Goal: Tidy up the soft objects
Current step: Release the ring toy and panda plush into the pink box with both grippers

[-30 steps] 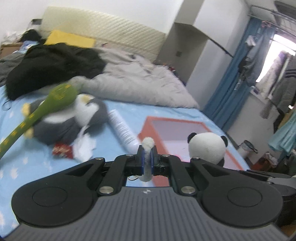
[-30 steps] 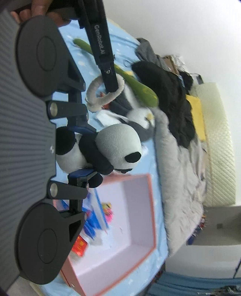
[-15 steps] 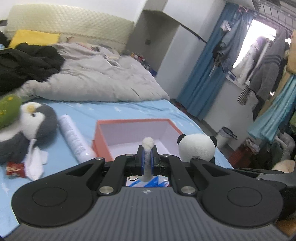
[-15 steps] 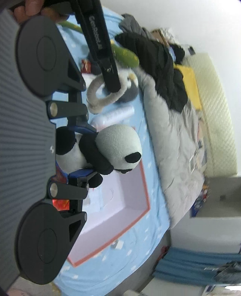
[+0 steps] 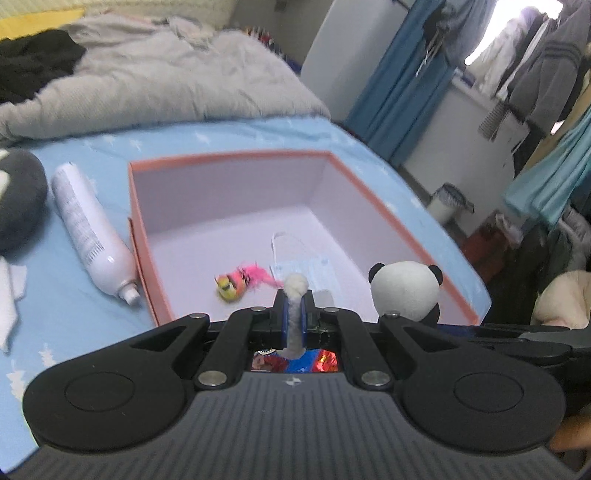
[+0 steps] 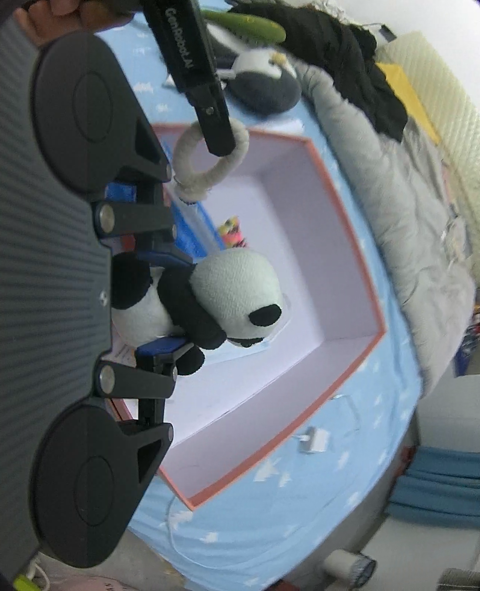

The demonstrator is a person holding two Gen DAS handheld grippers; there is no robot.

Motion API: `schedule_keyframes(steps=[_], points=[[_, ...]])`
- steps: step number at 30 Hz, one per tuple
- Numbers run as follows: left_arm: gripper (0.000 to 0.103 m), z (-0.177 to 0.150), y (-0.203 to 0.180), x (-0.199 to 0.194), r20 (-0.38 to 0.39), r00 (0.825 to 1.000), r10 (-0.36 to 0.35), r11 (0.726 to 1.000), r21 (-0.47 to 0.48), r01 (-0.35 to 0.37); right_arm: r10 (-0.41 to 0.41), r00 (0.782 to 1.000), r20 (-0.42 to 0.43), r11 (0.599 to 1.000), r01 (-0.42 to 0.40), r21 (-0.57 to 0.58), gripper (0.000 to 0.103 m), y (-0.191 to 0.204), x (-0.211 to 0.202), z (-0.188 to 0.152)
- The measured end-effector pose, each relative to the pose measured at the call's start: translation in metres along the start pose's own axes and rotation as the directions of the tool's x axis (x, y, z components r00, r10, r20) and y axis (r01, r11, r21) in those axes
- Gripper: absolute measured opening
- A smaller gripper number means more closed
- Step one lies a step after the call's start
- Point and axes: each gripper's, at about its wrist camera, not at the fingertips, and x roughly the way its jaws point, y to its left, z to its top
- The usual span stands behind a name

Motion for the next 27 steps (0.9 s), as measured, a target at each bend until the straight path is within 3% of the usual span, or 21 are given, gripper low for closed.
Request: schedule_keyframes(steps=[9, 12, 18, 27], points=[[0.01, -0.002, 0.004, 0.042, -0.091, 0.995, 0.034, 0.999, 0.008, -0.034, 0.0, 0.997, -0.076, 1.0, 0.002, 0.03, 0.047, -0.016, 0.034, -0.005], [0.018, -0.002, 0.003, 0.039, -0.085, 0.996, 0.038, 0.999, 0.011, -0.037, 0.004, 0.997, -0.077, 0.999, -0.001, 0.04, 0.048, -0.018, 0.033, -0.003], [0.018, -0.003, -0.005, 0.005, -0.04, 0.999, 0.035, 0.999, 0.022, -0.034, 0.008, 1.0, -0.022, 0.999, -0.007, 0.046, 0.048, -0.015, 0.011, 0.0], [0.018, -0.009, -0.008, -0.079, 0.08, 0.996, 0.042, 0.999, 0.025, -0.044, 0.049, 0.994, 0.096, 0.999, -0.05, 0.004, 0.048, 0.013, -0.05, -0.005]])
